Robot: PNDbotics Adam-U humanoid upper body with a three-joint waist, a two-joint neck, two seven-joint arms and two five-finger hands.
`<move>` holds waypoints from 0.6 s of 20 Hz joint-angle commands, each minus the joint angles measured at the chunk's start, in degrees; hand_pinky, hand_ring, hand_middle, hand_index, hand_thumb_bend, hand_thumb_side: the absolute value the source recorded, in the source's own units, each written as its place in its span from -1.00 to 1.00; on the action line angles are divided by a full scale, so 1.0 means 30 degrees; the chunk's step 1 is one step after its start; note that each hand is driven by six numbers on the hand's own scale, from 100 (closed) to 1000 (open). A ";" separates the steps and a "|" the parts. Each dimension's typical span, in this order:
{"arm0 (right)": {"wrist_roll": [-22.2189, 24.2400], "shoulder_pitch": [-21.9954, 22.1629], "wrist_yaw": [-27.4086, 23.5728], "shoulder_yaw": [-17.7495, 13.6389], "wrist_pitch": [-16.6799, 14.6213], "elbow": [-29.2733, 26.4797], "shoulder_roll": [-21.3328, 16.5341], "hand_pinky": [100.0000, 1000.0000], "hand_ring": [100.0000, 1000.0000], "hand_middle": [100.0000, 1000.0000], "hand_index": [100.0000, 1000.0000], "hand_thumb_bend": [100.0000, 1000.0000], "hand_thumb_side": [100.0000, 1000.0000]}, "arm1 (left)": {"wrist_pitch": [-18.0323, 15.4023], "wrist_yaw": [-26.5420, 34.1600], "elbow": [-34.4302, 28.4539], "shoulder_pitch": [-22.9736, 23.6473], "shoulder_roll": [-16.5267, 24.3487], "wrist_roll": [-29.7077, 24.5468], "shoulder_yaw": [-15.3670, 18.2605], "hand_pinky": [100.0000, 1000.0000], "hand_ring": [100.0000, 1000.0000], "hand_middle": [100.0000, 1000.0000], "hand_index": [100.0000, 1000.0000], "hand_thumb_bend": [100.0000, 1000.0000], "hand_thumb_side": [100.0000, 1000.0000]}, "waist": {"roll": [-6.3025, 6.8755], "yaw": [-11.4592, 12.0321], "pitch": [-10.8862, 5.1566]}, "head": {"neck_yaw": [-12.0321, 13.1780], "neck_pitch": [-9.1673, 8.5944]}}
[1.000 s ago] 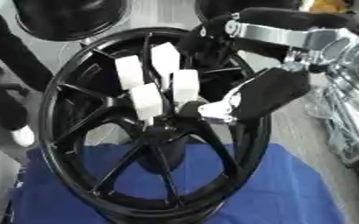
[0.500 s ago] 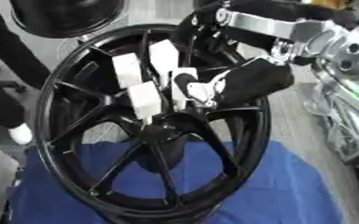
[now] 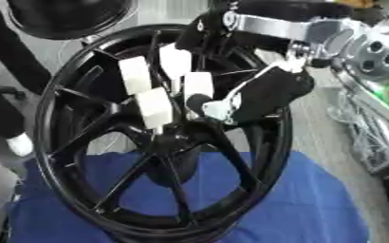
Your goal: Pull the pin out of the wheel hub.
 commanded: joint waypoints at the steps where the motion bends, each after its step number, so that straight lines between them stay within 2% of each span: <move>1: 0.0385 -0.0345 -0.0057 -0.0435 -0.0085 -0.0208 -0.0181 0.56 0.64 0.61 0.68 -0.55 -0.63 | -0.0007 0.0042 -0.0224 -0.0245 0.0362 -0.0074 0.0052 0.78 0.52 0.48 0.54 -0.67 0.44 | 0.0035 0.0053 -0.0228 | -0.0127 -0.0290; 12: 0.0276 0.0093 0.0441 -0.0437 0.0498 0.0024 0.0163 0.56 0.61 0.58 0.65 -0.65 -0.66 | 0.0002 0.0030 -0.0267 -0.0286 0.0273 -0.0117 0.0026 0.78 0.52 0.48 0.54 -0.68 0.45 | -0.0025 0.0385 -0.0048 | -0.0456 -0.0482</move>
